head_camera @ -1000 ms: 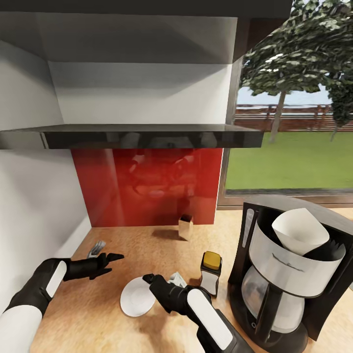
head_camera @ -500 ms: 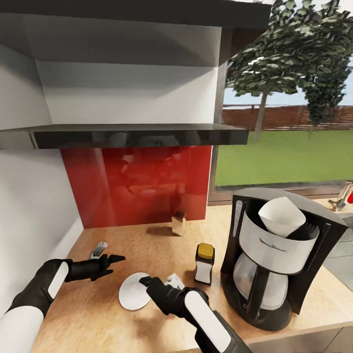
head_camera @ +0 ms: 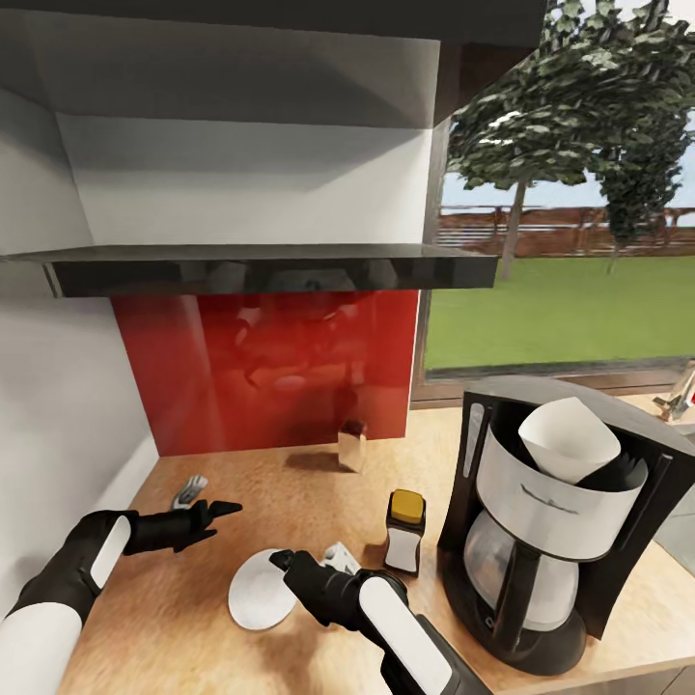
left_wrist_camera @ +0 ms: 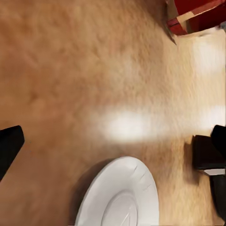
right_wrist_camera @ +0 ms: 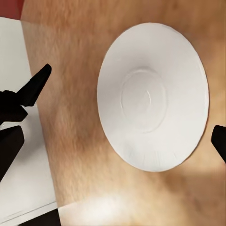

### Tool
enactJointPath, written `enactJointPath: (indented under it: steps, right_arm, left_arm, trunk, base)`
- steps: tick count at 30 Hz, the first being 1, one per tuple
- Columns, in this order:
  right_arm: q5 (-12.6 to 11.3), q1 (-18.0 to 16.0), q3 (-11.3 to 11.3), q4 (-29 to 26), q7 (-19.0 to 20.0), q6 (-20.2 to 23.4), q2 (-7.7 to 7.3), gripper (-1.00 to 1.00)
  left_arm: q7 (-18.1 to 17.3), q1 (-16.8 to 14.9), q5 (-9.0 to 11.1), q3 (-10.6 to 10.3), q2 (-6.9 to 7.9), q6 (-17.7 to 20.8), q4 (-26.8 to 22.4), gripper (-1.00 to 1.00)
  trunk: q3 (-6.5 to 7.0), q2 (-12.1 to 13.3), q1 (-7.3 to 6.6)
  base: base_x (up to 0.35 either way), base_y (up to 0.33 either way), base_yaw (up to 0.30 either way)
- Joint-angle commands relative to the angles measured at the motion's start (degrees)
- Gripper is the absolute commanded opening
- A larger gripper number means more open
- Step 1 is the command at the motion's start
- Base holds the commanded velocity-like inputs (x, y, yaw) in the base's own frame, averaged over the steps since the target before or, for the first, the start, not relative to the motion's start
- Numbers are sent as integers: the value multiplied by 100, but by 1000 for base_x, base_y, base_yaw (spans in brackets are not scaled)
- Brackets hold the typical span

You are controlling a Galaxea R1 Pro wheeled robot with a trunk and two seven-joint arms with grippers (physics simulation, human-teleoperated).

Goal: Set up a coffee station on the kitchen countertop: keep the coffee maker on the countertop, move the bottle of coffee from the kitchen shelf to the counter next to the coffee maker, place a paper coffee filter on top of the coffee maker, put the saucer next to the coffee maker with the coffee cup on the saucer, and place the electric kettle next to the coffee maker.

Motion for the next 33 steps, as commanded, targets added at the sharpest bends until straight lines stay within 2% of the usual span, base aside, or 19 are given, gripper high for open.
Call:
enactJointPath:
  steps: [1, 6, 12, 18, 24, 33]
  right_arm:
    - [-32, -3, 1, -1, -50, 4, 0, 100]
    - [-32, -1, 1, 6, -72, 5, 0, 100]
    - [-32, 5, 1, 7, -80, -2, 0, 100]
    - [-32, 6, 9, 5, -81, -4, 0, 100]
    - [-40, 6, 10, -9, -76, -9, 0, 100]
    - [-41, 6, 10, -3, -72, -21, 0, 100]
  left_arm:
    - [200, -2, -16, 17, -3, -431, 26, 100]
    - [479, -2, -16, 9, -43, -717, 56, 100]
    - [510, -2, -16, -14, -69, -750, 71, 100]
    - [506, 7, -1, -17, -91, -748, 179, 100]
    - [469, 7, 3, -26, -78, -735, 436, 100]
    - [461, 14, 1, -49, -56, -736, 449, 100]
  trunk:
    - [-3, -5, 2]
    - [-3, -5, 2]
    - [-3, -5, 2]
    - [-3, -5, 2]
    - [-3, -5, 2]
    - [-3, -5, 2]
  base:
    - [2, 0, 0]
    - [0, 0, 0]
    - [3, 0, 0]
    - [213, 0, -6]
    - [23, 0, -211]
    - [-189, 143, -40]
